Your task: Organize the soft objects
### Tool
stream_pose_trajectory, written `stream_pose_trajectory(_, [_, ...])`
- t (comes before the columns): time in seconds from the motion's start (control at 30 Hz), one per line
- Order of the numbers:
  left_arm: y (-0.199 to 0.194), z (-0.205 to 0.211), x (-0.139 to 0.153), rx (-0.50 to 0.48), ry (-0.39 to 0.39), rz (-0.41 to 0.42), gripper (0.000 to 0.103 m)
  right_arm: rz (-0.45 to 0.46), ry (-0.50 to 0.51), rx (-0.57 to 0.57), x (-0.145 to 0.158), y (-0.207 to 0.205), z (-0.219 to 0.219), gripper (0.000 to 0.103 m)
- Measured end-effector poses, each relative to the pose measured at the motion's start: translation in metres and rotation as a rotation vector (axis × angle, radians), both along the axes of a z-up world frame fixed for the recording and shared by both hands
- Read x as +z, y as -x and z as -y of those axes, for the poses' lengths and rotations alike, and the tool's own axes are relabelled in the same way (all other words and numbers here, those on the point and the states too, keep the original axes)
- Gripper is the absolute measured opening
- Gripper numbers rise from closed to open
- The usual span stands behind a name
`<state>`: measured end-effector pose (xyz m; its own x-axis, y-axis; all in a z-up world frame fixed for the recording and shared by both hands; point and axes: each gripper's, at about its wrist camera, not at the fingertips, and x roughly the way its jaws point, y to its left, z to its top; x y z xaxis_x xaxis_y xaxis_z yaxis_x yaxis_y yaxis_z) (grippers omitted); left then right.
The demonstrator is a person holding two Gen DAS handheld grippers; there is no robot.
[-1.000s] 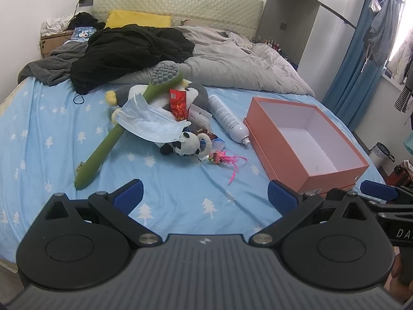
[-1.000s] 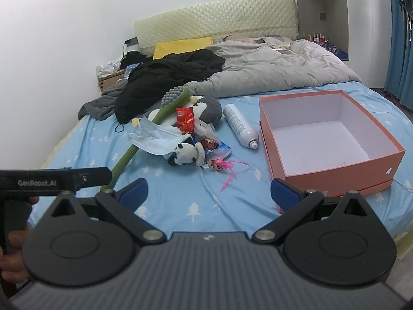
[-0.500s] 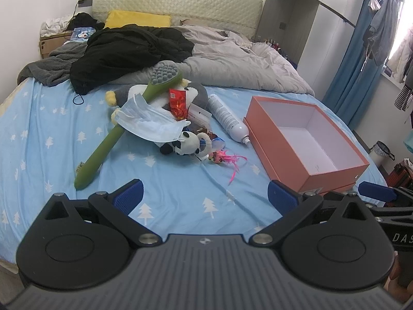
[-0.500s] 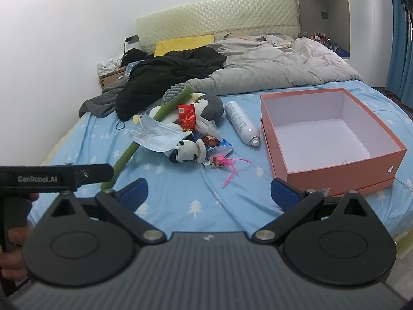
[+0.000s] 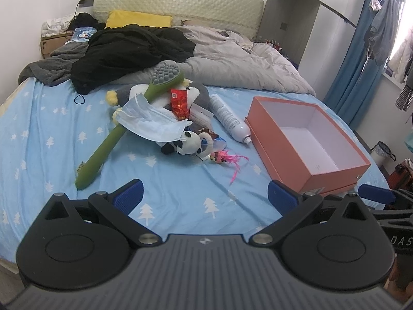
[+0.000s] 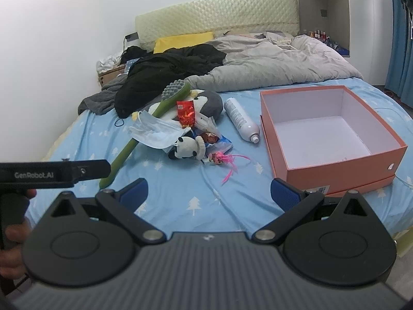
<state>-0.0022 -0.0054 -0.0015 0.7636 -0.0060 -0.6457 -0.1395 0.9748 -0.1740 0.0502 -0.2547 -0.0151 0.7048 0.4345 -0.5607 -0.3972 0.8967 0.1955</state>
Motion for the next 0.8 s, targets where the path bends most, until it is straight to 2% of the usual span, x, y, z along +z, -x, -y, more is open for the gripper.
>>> stream_pose_trajectory(0.8, [-0.016,0.004,-0.024,-0.034,-0.005,-0.056,0.103,-0.071,-0.013,-0.033,-0.017,-0.015,0.004,0.103])
